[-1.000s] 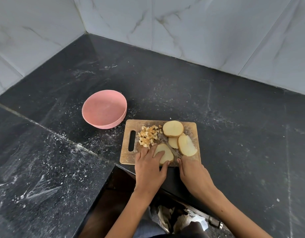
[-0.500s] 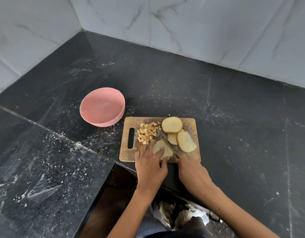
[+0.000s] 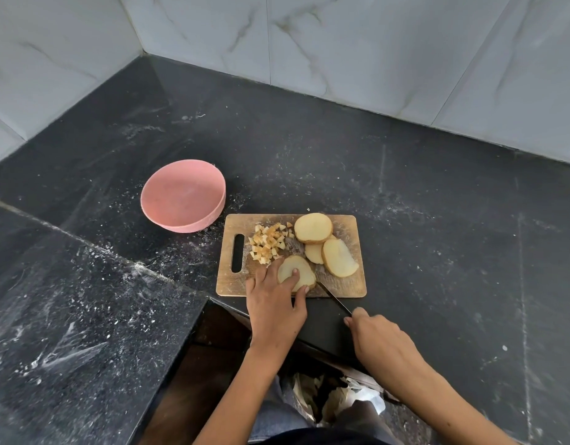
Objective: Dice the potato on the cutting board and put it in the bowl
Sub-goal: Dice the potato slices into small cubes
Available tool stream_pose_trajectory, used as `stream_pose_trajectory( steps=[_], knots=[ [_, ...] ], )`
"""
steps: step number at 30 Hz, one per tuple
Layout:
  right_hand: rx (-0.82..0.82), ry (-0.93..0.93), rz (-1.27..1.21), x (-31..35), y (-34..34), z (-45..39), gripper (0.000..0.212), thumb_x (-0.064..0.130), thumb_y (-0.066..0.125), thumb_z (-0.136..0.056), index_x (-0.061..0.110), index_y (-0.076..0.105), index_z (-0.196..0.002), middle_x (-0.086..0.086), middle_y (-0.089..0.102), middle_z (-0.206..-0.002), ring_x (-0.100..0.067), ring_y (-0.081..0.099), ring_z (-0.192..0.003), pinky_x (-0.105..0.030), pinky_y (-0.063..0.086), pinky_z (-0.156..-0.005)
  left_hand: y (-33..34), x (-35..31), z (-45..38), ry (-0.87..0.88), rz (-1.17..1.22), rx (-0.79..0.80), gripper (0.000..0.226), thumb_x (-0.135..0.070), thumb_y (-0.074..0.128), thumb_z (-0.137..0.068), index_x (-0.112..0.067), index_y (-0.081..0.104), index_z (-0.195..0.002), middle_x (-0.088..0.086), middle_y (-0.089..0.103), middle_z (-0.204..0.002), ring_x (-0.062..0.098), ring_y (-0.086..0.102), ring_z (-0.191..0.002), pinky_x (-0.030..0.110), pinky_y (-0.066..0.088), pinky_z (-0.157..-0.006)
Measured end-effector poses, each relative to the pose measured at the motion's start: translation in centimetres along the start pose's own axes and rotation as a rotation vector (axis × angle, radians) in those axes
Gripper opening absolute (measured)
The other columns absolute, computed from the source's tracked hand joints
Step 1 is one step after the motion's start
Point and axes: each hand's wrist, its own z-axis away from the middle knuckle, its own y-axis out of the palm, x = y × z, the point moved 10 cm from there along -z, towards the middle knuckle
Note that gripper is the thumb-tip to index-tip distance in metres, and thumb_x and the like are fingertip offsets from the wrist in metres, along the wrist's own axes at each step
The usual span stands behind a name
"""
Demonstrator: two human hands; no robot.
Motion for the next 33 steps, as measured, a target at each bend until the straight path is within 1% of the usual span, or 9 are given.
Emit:
stream_pose_trajectory(
  steps=[3, 6, 8, 13, 15, 20, 24, 27, 33],
  knots=[
    [-0.068, -0.018, -0.082, 0.0, -1.4, 0.1, 0.030, 0.037, 0.022, -0.104, 0.016, 0.038, -0.090, -0.006, 0.052, -0.085, -0.031, 0.059, -0.089, -0.036, 0.043, -0.070, 0.1, 0.0, 0.0, -0.012, -0.001, 0.025, 0.027, -0.031, 0.086, -0.064, -0.025, 0.078, -0.089, 0.003, 0.068, -0.113, 0.028, 0.059, -0.100, 0.033, 0.026, -0.079],
    [-0.128, -0.017, -0.193, 0.8, -2.0, -1.7, 0.033, 0.037, 0.025, -0.103, 0.015, 0.047, -0.091, -0.004, 0.052, -0.079, -0.027, 0.055, -0.079, -0.034, 0.040, -0.067, -0.2, 0.0, -0.1, -0.022, 0.020, 0.016, 0.026, -0.031, 0.086, -0.064, -0.024, 0.078, -0.088, 0.002, 0.069, -0.113, 0.027, 0.057, -0.102, 0.033, 0.026, -0.080],
    [-0.140, -0.021, -0.244, 1.9, -1.9, -3.2, 0.031, 0.036, 0.027, -0.103, 0.014, 0.048, -0.094, -0.005, 0.055, -0.084, -0.027, 0.055, -0.081, -0.034, 0.040, -0.068, -0.3, 0.1, -0.1, -0.021, 0.027, -0.002, 0.026, -0.031, 0.086, -0.063, -0.025, 0.078, -0.087, 0.001, 0.070, -0.111, 0.023, 0.050, -0.104, 0.032, 0.026, -0.079],
    [-0.167, -0.044, -0.218, 4.0, -1.8, -4.8, 0.027, 0.031, 0.027, -0.104, 0.011, 0.046, -0.104, -0.013, 0.062, -0.101, -0.031, 0.060, -0.094, -0.032, 0.038, -0.066, -0.5, 0.3, 0.2, -0.010, 0.028, -0.043, 0.020, -0.036, 0.072, -0.072, -0.026, 0.078, -0.088, 0.000, 0.070, -0.109, 0.024, 0.053, -0.099, 0.033, 0.026, -0.080],
    [-0.170, -0.049, -0.202, 4.3, -2.0, -5.1, 0.028, 0.030, 0.027, -0.104, 0.010, 0.047, -0.105, -0.014, 0.062, -0.103, -0.031, 0.060, -0.094, -0.032, 0.036, -0.066, -0.5, 0.2, 0.3, 0.001, 0.026, -0.052, 0.019, -0.033, 0.079, -0.070, -0.026, 0.079, -0.088, 0.000, 0.071, -0.109, 0.021, 0.047, -0.100, 0.033, 0.026, -0.081],
    [-0.146, -0.037, -0.094, 4.6, -1.6, -5.3, 0.026, 0.024, 0.028, -0.104, 0.009, 0.049, -0.107, -0.013, 0.061, -0.106, -0.029, 0.060, -0.098, -0.031, 0.035, -0.066, -0.1, 0.4, 0.3, -0.003, 0.019, -0.020, 0.025, -0.030, 0.087, -0.066, -0.025, 0.079, -0.088, 0.002, 0.071, -0.111, 0.028, 0.059, -0.098, 0.035, 0.026, -0.082],
    [-0.083, -0.001, -0.109, 3.8, -0.9, -4.3, 0.026, 0.024, 0.028, -0.103, 0.010, 0.048, -0.111, -0.010, 0.060, -0.110, -0.030, 0.058, -0.102, -0.033, 0.039, -0.071, -0.3, 0.4, 0.3, 0.014, 0.045, -0.054, 0.018, -0.032, 0.078, -0.071, -0.025, 0.078, -0.088, 0.003, 0.071, -0.111, 0.024, 0.050, -0.102, 0.035, 0.026, -0.082],
    [-0.044, 0.004, -0.058, 2.9, -0.3, -2.7, 0.031, 0.030, 0.024, -0.104, 0.009, 0.046, -0.112, -0.012, 0.060, -0.110, -0.032, 0.059, -0.102, -0.034, 0.037, -0.070, -0.2, 0.5, 0.2, 0.007, 0.045, -0.056, 0.017, -0.033, 0.076, -0.072, -0.026, 0.078, -0.087, 0.002, 0.070, -0.111, 0.026, 0.054, -0.100, 0.034, 0.026, -0.082],
    [0.008, 0.010, -0.026, 1.0, 1.2, 0.2, 0.023, 0.032, 0.020, -0.105, 0.015, 0.030, -0.093, -0.011, 0.060, -0.103, -0.032, 0.060, -0.098, -0.033, 0.036, -0.067, 0.1, 0.5, 0.2, -0.010, 0.047, -0.031, 0.024, -0.039, 0.065, -0.074, -0.026, 0.079, -0.088, 0.001, 0.070, -0.112, 0.023, 0.049, -0.102, 0.035, 0.026, -0.083]
  ],
)
